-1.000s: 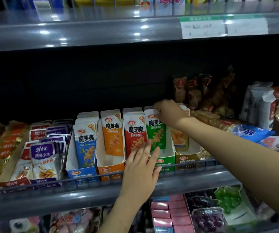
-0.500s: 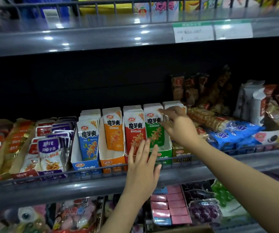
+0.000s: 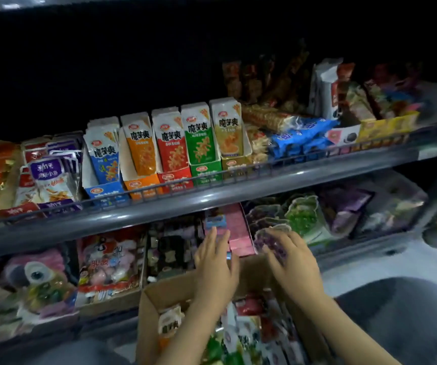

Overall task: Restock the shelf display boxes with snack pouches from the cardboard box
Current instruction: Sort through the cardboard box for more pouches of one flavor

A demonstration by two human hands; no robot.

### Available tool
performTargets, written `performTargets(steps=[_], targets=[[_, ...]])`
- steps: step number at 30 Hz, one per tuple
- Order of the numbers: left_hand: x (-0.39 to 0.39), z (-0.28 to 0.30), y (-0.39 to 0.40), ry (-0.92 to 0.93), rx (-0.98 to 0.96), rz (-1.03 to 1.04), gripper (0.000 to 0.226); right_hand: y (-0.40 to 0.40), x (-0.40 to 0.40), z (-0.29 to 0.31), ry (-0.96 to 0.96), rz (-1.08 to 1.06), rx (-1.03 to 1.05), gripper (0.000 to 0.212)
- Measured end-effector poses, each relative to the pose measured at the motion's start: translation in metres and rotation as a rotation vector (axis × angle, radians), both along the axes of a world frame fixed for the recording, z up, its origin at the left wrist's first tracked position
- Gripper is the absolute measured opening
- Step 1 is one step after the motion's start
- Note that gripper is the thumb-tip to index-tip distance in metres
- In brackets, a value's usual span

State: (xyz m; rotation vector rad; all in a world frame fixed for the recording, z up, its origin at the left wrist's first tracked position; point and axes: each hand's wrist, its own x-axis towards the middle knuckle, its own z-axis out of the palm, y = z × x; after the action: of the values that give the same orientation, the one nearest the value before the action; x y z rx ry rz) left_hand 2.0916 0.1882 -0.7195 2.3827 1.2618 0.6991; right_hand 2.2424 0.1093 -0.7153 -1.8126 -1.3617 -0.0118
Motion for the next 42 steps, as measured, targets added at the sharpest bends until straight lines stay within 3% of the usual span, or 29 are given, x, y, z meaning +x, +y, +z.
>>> performTargets(steps=[2,7,13,21,26,31,35,40,42], targets=[[0.002,-0.024,-0.018,-0.003,-0.136,0.018,0.049,-0.027,0.002,-0.032,0.018,-0.051,-0.13,0.038],[0.005,-0.095,-0.045,0.053,-0.451,0.067,0.048,-0.068,0.003,-0.093,0.068,-0.126,-0.344,0.05],[0.004,-0.143,-0.051,0.133,-0.618,0.049,0.047,-0.076,0.0,-0.125,0.246,-0.157,-0.493,0.068],[-0.006,-0.18,-0.035,0.376,-0.771,-0.017,0.063,-0.076,-0.001,-0.13,0.196,-0.205,-0.502,0.065],[-0.016,-0.19,-0.024,0.369,-0.74,-0.002,0.062,-0.075,-0.002,-0.129,0.217,-0.23,-0.493,0.062],[-0.031,-0.193,-0.006,0.611,-0.49,-0.096,0.054,-0.074,-0.003,-0.129,0.231,-0.258,-0.504,0.061],[-0.036,-0.199,0.002,0.627,-0.573,-0.139,0.049,-0.073,-0.003,-0.13,0.216,-0.263,-0.513,0.06],[-0.038,-0.195,0.024,0.686,-0.601,-0.137,0.084,-0.074,-0.003,-0.129,0.198,-0.262,-0.529,0.063],[-0.039,-0.193,0.027,0.745,-0.554,-0.128,0.085,-0.074,-0.003,-0.129,0.201,-0.271,-0.541,0.064]])
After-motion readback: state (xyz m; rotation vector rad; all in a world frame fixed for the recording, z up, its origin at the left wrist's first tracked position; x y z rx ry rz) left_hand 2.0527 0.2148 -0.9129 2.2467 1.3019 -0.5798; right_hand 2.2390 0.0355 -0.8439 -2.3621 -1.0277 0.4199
